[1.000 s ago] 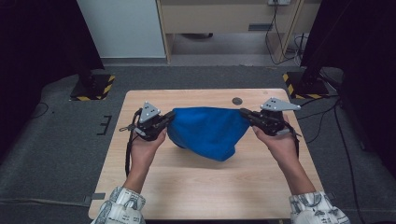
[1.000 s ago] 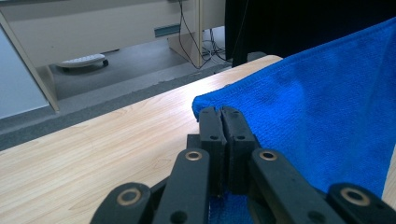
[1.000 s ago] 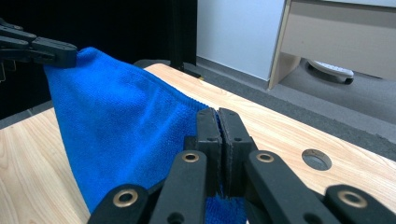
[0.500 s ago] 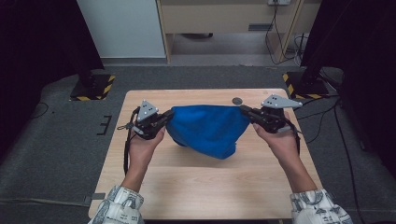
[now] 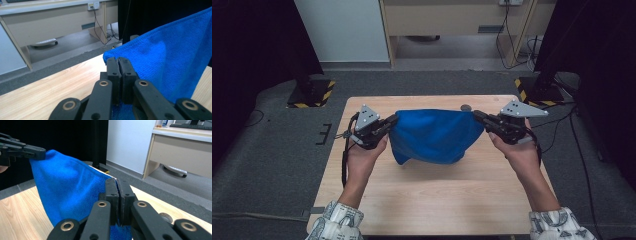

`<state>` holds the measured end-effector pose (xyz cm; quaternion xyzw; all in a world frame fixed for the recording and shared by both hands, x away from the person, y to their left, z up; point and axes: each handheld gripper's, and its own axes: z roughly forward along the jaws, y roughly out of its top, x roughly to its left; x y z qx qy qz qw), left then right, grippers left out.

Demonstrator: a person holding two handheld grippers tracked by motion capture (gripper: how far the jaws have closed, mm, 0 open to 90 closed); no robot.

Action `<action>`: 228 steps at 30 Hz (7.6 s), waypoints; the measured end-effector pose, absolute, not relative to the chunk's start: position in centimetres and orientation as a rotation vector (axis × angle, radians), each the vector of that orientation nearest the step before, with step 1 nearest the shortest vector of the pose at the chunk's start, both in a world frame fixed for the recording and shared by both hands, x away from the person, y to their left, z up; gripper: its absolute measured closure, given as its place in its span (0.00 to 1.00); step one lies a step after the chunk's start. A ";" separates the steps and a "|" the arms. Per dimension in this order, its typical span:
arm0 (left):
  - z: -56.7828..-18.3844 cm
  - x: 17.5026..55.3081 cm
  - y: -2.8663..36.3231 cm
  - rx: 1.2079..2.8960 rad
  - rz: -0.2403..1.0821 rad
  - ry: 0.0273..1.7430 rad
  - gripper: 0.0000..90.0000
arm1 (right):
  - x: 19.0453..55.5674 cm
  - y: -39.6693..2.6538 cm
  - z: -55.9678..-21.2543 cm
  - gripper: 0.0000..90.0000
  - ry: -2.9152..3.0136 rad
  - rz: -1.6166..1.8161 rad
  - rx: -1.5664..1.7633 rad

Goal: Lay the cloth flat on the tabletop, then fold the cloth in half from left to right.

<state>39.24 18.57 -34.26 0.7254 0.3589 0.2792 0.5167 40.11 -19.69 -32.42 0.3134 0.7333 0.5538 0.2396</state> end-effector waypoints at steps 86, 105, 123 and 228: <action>-44.3 44.9 17.2 1.873 0.637 1.052 0.97 | 47.9 -17.6 -42.7 0.97 2.210 1.231 0.951; -47.1 48.1 17.5 1.910 0.592 1.096 0.97 | 50.6 -16.9 -46.2 0.97 2.223 1.153 1.101; -48.7 50.5 17.9 1.943 0.592 1.135 0.97 | 53.0 -16.3 -47.9 0.97 2.233 1.068 1.171; -50.1 47.1 23.7 1.877 0.582 1.230 0.11 | 35.2 4.4 -51.8 0.49 2.709 1.209 0.577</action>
